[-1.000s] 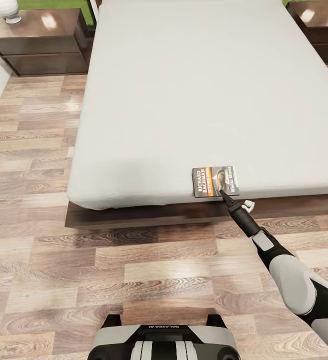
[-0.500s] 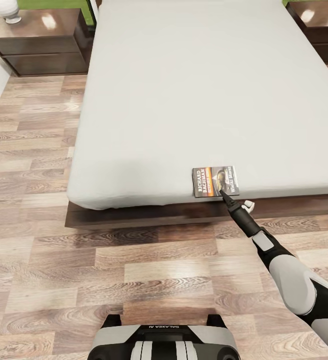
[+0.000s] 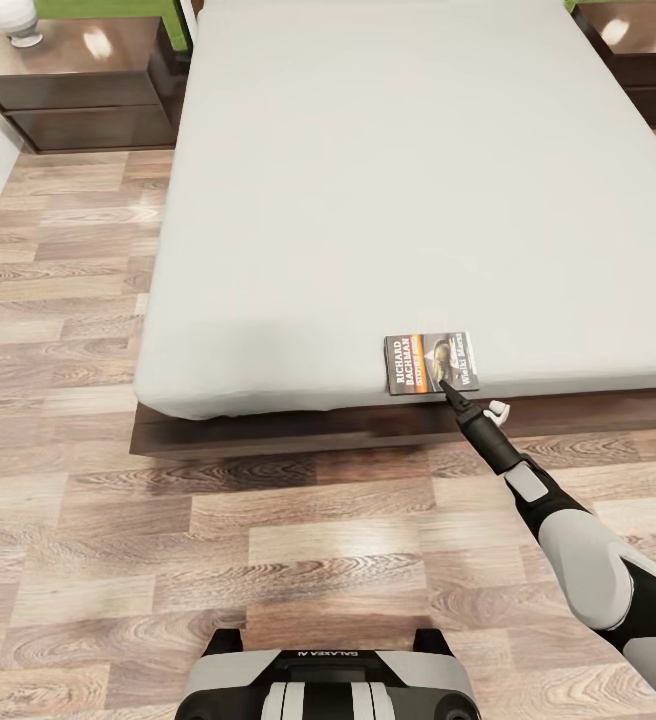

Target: In the bedroom, move the book from the bed onto either nightstand, and place the two sandals side by side next to the bed.

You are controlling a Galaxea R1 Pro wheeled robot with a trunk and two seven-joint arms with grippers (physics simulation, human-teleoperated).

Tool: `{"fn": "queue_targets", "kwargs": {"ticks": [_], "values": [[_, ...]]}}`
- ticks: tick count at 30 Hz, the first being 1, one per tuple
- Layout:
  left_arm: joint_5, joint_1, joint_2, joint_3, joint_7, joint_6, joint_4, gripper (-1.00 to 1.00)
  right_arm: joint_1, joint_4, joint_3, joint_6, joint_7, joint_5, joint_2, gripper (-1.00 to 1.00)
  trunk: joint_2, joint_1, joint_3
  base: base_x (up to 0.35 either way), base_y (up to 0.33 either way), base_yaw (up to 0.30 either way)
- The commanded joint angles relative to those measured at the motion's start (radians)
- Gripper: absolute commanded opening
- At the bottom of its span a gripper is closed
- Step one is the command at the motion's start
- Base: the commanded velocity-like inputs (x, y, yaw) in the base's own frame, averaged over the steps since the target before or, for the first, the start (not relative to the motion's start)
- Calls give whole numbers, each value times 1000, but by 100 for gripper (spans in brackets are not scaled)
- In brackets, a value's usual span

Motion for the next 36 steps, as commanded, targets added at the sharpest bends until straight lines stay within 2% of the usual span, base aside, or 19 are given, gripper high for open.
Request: {"fn": "queue_targets", "kwargs": {"ticks": [1, 27, 28, 36], "values": [[-4, 0, 0, 3, 1, 4, -1, 100, -1, 1, 2, 7, 3, -8, 0, 100, 0, 0, 0, 0, 0, 0], [-4, 0, 0, 3, 1, 4, -1, 100, -1, 0, 23, 7, 2, -8, 0, 100, 0, 0, 0, 10, 14, 0], [-4, -1, 0, 3, 1, 4, -1, 100, -1, 0, 23, 7, 2, -8, 0, -100, 0, 0, 0, 0, 0, 0], [-4, 0, 0, 3, 1, 4, -1, 100, -1, 0, 23, 7, 1, -8, 0, -100, 0, 0, 0, 0, 0, 0]]}}
